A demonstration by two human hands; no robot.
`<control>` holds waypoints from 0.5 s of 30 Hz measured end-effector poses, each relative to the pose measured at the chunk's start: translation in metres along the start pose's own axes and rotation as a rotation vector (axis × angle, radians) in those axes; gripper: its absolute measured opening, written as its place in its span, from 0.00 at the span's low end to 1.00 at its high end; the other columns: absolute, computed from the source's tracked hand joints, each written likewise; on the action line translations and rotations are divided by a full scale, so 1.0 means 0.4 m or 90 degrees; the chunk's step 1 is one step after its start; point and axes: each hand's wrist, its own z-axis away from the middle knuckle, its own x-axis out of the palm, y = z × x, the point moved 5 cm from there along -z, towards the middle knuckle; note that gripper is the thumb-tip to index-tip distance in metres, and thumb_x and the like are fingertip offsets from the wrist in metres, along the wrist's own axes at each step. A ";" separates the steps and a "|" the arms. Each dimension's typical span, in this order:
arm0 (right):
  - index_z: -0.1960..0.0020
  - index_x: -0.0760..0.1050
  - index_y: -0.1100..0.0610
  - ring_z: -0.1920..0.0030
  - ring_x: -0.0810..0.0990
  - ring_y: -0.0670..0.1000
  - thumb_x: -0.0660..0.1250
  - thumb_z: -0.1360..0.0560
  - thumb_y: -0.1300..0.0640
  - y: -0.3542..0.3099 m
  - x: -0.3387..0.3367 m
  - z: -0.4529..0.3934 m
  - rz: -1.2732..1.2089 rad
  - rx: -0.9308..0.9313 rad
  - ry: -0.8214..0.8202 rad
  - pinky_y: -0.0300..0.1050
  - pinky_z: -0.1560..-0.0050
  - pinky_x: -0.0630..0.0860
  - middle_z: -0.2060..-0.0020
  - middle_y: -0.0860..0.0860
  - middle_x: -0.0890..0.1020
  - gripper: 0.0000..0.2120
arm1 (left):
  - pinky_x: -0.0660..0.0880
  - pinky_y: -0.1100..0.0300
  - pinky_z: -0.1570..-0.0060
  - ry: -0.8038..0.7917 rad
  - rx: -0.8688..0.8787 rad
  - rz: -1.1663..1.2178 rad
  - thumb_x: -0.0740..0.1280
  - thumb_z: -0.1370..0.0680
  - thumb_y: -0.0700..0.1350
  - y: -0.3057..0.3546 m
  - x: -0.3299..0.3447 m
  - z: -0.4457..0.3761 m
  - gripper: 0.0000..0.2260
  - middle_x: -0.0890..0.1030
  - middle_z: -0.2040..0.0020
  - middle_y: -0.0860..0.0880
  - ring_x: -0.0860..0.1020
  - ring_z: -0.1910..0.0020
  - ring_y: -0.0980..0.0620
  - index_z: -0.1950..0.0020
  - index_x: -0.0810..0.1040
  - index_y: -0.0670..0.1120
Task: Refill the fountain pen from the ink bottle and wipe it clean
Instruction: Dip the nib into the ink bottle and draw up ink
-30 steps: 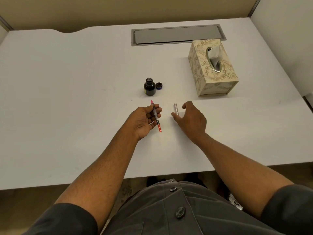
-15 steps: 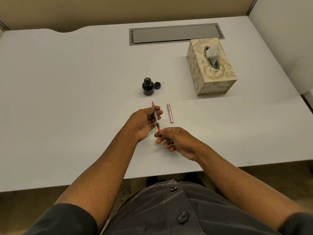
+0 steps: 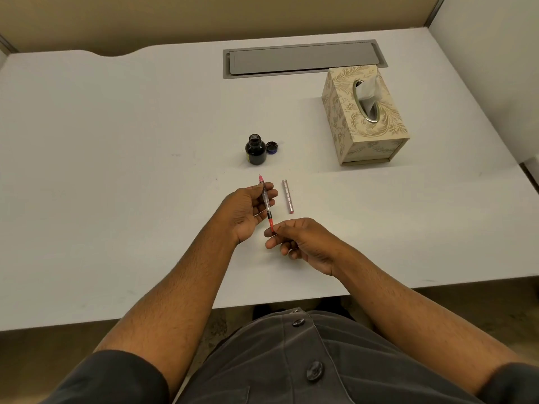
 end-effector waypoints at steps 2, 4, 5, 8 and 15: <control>0.44 0.81 0.62 0.68 0.76 0.46 0.62 0.20 0.57 0.000 0.002 0.000 -0.005 0.002 -0.003 0.37 0.66 0.71 0.54 0.58 0.86 0.12 | 0.73 0.59 0.51 0.002 0.002 0.001 0.60 0.19 0.43 0.001 0.000 -0.001 0.09 0.82 0.54 0.47 0.79 0.54 0.52 0.48 0.80 0.44; 0.44 0.81 0.62 0.68 0.76 0.46 0.62 0.20 0.58 0.000 0.004 -0.001 -0.017 0.006 -0.005 0.37 0.67 0.71 0.53 0.59 0.86 0.12 | 0.72 0.58 0.50 0.004 0.004 -0.004 0.60 0.19 0.43 0.000 0.000 -0.003 0.09 0.82 0.54 0.47 0.79 0.53 0.51 0.49 0.80 0.44; 0.45 0.81 0.62 0.69 0.76 0.46 0.63 0.20 0.58 0.000 0.003 -0.001 -0.022 0.007 -0.004 0.36 0.67 0.71 0.53 0.59 0.86 0.11 | 0.72 0.58 0.50 0.003 0.006 -0.006 0.60 0.19 0.43 0.001 0.000 -0.005 0.09 0.83 0.54 0.47 0.79 0.53 0.51 0.49 0.80 0.44; 0.47 0.82 0.61 0.69 0.76 0.46 0.65 0.21 0.57 0.002 0.001 -0.007 -0.020 0.003 0.004 0.36 0.68 0.71 0.54 0.58 0.86 0.10 | 0.72 0.58 0.49 -0.002 0.010 -0.011 0.60 0.19 0.44 0.002 0.002 -0.007 0.09 0.83 0.54 0.48 0.79 0.53 0.52 0.49 0.80 0.45; 0.49 0.82 0.62 0.70 0.77 0.45 0.69 0.24 0.57 0.007 -0.006 -0.021 0.004 0.005 0.031 0.36 0.68 0.72 0.56 0.56 0.87 0.09 | 0.72 0.58 0.51 -0.012 0.010 -0.014 0.59 0.18 0.44 -0.001 0.004 -0.013 0.10 0.83 0.54 0.48 0.79 0.53 0.52 0.49 0.80 0.45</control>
